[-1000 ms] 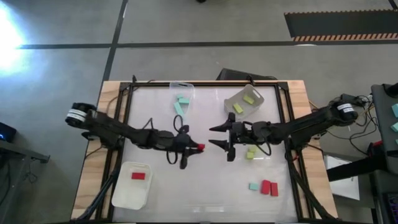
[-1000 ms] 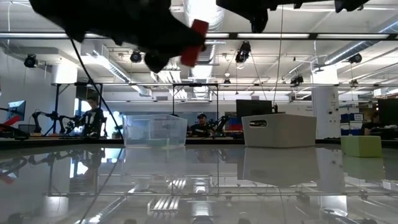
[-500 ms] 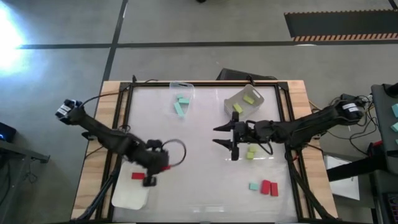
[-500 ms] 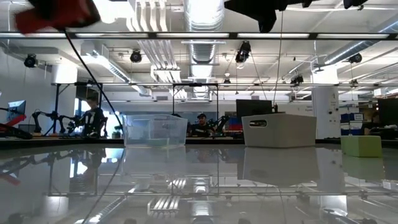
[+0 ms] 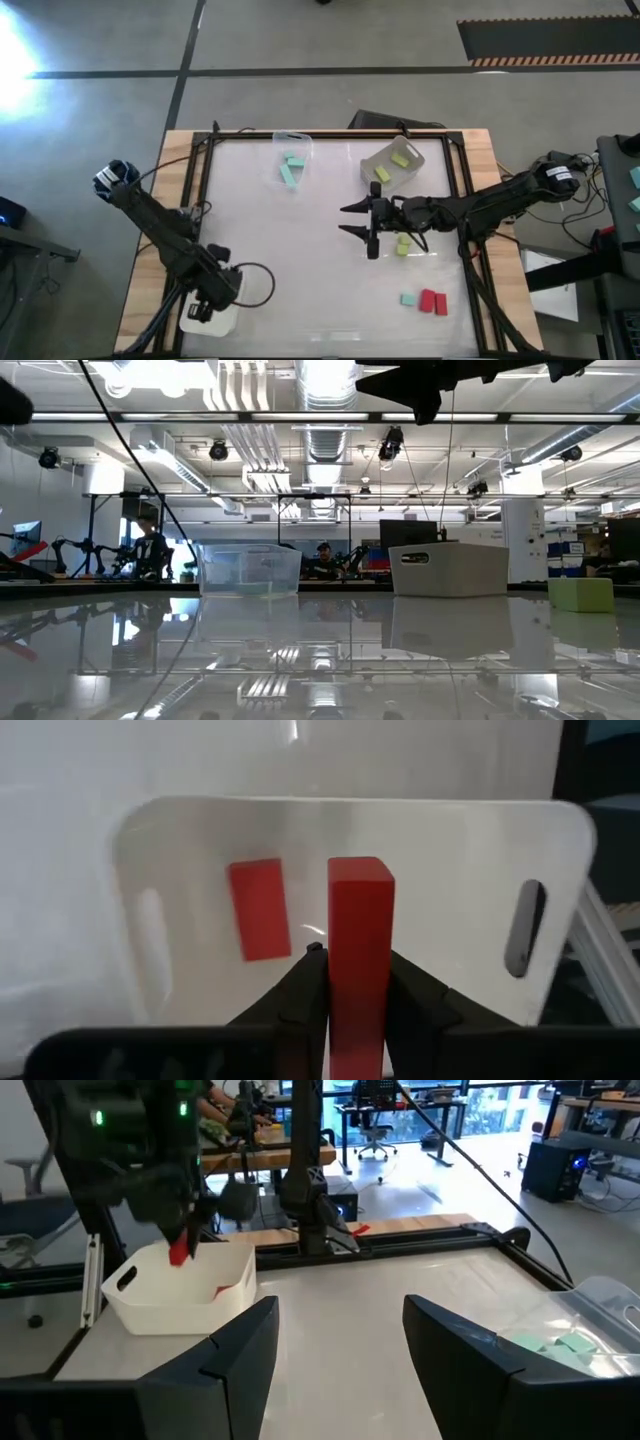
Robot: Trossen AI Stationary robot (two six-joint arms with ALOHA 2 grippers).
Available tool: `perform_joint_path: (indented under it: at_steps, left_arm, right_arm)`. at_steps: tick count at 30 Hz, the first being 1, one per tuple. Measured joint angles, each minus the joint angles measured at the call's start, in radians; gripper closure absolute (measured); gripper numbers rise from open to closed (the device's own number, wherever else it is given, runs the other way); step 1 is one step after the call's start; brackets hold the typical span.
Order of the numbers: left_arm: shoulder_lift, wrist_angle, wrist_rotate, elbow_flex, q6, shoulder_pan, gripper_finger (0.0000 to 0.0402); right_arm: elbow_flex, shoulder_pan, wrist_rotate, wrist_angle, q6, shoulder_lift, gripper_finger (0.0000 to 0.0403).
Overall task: Sort & place blocks by color
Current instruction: Put the red block into the white bin, then put the green block into the gray bin
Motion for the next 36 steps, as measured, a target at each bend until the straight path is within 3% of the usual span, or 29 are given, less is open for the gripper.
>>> perform_joint_path:
  at_steps: [7,21,30,36]
  left_arm:
    - [0.058,0.196,0.029,-0.107,0.002,-0.042,0.0347]
    - [0.200,0.208,0.022,-0.134,0.023,-0.042,0.0323]
    - [0.160,0.198,0.023,-0.119,0.024,-0.042,0.0322]
    - [0.096,0.189,0.020,-0.086,0.025,-0.034,0.0322]
  right_arm:
    - [-0.002,0.000,0.000,0.000,0.002,0.000,0.0197]
    - [-0.003,0.000,-0.002,-0.002,0.020,0.000,0.0197]
    - [-0.003,0.000,-0.003,-0.032,0.103,0.000,0.0197]
    - [0.020,-0.002,-0.002,-0.264,0.302,0.000,0.0197]
